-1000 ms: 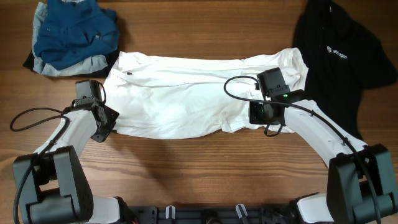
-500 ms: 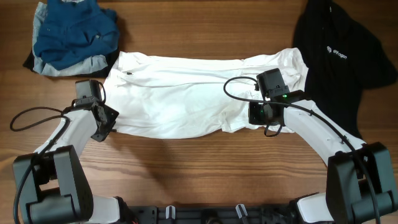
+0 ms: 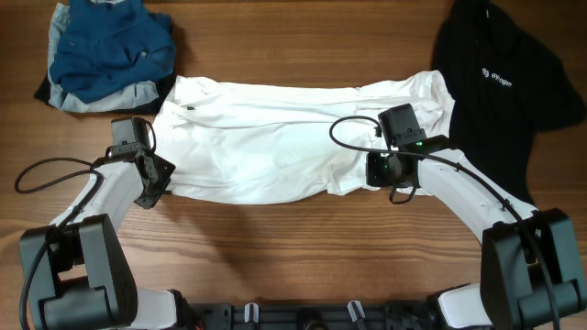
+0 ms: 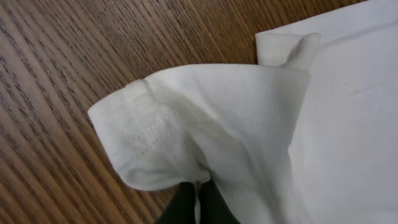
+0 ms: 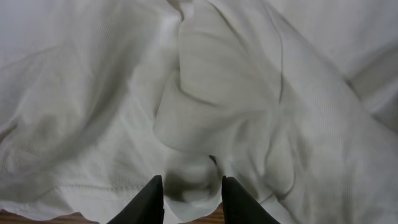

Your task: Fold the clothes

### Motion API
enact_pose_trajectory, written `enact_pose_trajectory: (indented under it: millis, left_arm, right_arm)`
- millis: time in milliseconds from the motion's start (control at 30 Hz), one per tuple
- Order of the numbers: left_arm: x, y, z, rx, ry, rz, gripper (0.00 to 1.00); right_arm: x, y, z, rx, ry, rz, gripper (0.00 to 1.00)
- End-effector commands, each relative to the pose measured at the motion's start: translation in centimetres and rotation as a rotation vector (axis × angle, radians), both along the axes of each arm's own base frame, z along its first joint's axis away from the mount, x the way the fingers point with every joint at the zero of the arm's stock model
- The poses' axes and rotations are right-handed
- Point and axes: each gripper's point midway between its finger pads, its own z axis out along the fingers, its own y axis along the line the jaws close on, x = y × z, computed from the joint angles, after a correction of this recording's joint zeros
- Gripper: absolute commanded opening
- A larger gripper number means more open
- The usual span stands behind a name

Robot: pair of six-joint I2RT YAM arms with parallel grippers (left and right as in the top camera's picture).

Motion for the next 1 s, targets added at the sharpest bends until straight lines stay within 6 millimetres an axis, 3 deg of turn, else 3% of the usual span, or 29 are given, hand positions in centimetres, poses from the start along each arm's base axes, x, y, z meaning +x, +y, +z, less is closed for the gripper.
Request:
enact_pose_trajectory:
  millis: [0, 233, 467, 800, 867, 967]
  left_arm:
    - [-2.4, 0.0, -2.6, -0.007, 0.100, 0.016, 0.04]
    - [-2.4, 0.0, -2.6, -0.007, 0.100, 0.016, 0.04]
    - [-2.5, 0.0, -2.6, -0.007, 0.100, 0.016, 0.04]
    - [-2.5, 0.0, -2.6, -0.007, 0.100, 0.016, 0.04]
    - [-2.5, 0.0, -2.6, -0.007, 0.100, 0.016, 0.04]
    - [-2.5, 0.0, -2.6, -0.007, 0.101, 0.016, 0.04]
  right_arm:
    - [-0.5, 0.4, -0.8, 0.019, 0.022, 0.004, 0.31]
    - [-1.3, 0.7, -1.8, 0.046, 0.031, -0.009, 0.31]
    - [-0.8, 0.9, -1.7, 0.059, 0.012, -0.011, 0.29]
    - [-0.7, 1.0, -1.6, 0.064, 0.008, -0.013, 0.12]
    - [-0.5, 0.8, -1.4, 0.050, 0.003, -0.021, 0.04]
    - [0.0, 0.0, -0.4, 0.009, 0.002, -0.045, 0.04]
